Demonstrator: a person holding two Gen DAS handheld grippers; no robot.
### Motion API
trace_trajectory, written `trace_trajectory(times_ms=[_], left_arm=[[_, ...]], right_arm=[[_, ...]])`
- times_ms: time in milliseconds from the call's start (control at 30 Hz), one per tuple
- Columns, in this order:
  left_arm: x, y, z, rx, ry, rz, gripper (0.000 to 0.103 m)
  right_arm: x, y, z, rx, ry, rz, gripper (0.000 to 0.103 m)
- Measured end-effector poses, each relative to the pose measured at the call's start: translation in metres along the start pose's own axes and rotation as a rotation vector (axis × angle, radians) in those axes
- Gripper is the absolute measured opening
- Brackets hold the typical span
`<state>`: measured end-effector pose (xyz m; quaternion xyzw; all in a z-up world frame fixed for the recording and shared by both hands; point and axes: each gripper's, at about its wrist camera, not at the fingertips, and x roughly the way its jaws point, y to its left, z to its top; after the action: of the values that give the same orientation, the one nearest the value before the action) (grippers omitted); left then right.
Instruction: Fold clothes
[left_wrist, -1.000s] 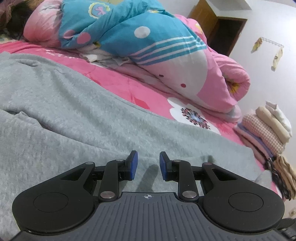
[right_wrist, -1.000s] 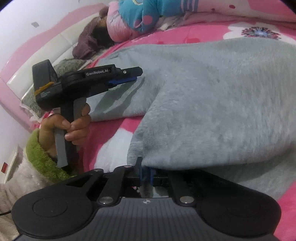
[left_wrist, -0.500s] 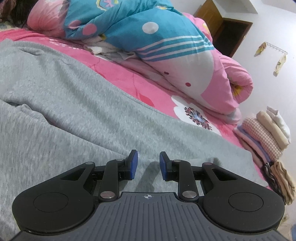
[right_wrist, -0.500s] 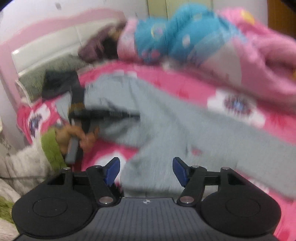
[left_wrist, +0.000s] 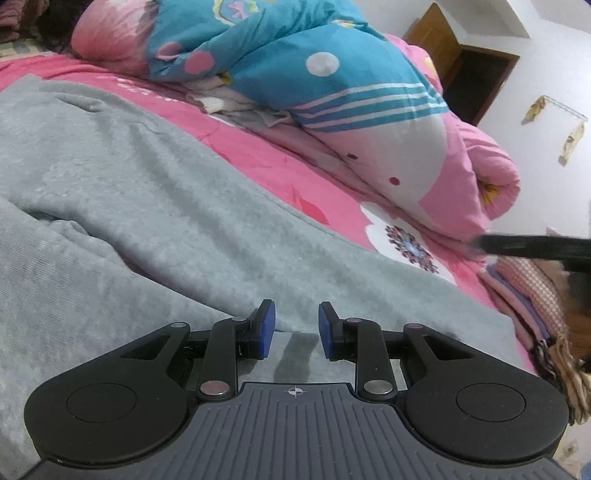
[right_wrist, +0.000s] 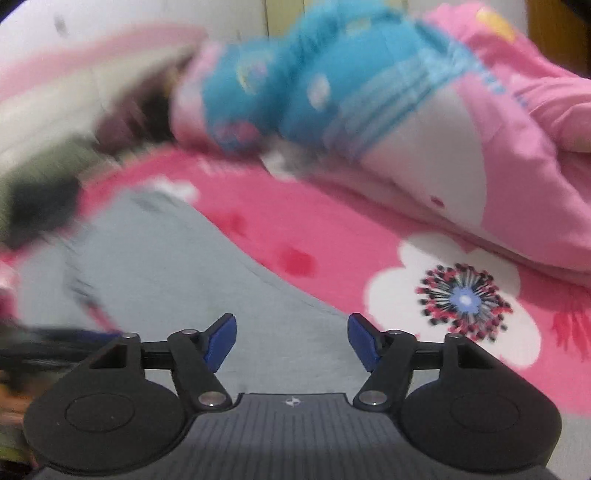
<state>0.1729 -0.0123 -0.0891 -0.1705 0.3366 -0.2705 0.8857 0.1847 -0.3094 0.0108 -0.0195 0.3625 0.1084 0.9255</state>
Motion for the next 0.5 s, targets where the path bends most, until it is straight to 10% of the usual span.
trace_trajectory(times_ms=[367,500], left_arm=[[0.004,0.003,-0.001,0.028,0.012,0.034,0.025],[0.006,0.003,0.000,0.035,0.003,0.045,0.025]], right_arm=[[0.131,-0.024,-0.006,-0.152,0.249,0.045,0.073],[0.125,-0.028,0.005,-0.103,0.181,0.026,0.068]])
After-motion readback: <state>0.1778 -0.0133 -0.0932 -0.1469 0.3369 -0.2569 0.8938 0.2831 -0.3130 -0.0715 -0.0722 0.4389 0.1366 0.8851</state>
